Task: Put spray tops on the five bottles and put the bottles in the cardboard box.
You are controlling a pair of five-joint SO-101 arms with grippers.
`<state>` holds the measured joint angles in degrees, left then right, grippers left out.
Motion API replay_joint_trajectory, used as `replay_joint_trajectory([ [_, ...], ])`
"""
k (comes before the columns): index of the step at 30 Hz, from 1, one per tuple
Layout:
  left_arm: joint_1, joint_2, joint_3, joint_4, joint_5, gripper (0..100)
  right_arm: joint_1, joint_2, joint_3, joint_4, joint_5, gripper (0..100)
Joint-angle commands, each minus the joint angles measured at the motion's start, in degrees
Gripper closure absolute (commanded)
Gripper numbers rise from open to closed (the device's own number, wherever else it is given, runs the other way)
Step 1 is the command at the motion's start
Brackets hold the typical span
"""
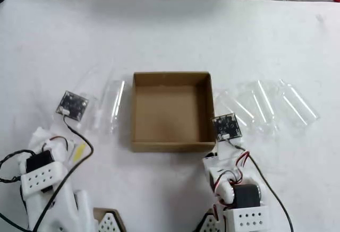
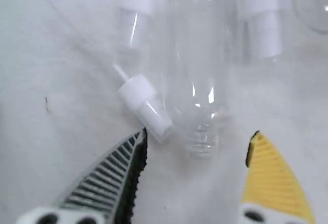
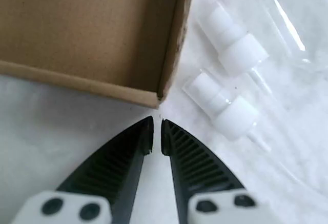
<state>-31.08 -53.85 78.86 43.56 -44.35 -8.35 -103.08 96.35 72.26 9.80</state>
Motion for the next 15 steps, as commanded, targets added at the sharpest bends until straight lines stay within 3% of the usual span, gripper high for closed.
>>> replay_joint_trajectory([
  [1,0.31,0.66,-0.35,0.97,-0.62,71,-0.48,-0.04,0.53,0.31,-0.18,98.1],
  [15,0.31,0.66,-0.35,1.05,3.08,73,-0.48,-0.04,0.53,0.31,-0.18,98.1],
])
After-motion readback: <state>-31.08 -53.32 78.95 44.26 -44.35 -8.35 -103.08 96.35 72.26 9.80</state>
